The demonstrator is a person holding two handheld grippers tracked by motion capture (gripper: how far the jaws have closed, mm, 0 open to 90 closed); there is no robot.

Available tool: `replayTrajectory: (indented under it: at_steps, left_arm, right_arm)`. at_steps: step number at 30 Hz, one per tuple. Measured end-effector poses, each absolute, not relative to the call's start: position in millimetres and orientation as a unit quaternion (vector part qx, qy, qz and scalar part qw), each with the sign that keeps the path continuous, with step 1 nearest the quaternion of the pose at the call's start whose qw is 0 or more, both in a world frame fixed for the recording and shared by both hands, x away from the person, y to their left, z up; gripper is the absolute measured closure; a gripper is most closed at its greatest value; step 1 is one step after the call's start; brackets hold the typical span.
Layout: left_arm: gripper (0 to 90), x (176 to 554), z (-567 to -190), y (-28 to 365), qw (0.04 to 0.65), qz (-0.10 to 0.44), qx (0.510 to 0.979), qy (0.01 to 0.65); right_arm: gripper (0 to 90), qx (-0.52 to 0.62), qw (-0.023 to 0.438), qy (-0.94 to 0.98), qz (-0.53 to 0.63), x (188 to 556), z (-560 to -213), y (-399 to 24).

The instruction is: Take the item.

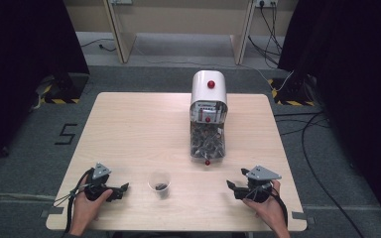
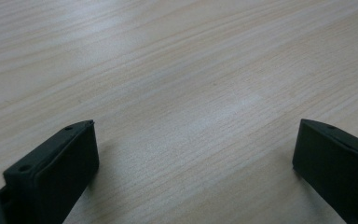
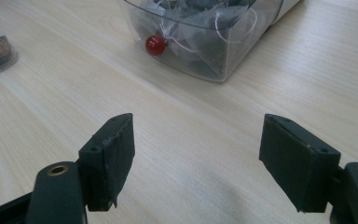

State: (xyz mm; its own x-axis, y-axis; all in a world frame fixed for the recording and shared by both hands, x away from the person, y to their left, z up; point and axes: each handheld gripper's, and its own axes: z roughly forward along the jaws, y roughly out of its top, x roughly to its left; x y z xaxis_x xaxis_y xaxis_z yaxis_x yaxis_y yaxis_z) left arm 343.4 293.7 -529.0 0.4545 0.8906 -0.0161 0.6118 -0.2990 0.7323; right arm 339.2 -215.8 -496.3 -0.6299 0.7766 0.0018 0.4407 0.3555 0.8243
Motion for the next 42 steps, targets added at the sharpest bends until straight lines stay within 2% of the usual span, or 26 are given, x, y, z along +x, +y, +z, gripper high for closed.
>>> replayTrajectory:
  at_steps: [18, 32, 42]
  left_arm:
    - [0.0, 343.4, -528.9, 293.7, 0.344, 0.202, 0.780, 0.481]
    - [0.0, 343.4, -528.9, 293.7, 0.344, 0.202, 0.780, 0.481]
    - [0.0, 343.4, -529.0, 293.7, 0.345, 0.202, 0.780, 0.482]
  right_arm:
    - [27.2, 0.394, 0.205, 0.804, 0.396, 323.5, -501.0, -224.1]
    - [20.5, 0.404, 0.210, 0.804, 0.382, 313.2, -506.1, -229.7]
    - [19.9, 0.411, 0.209, 0.801, 0.382, 307.3, -510.2, -234.5]
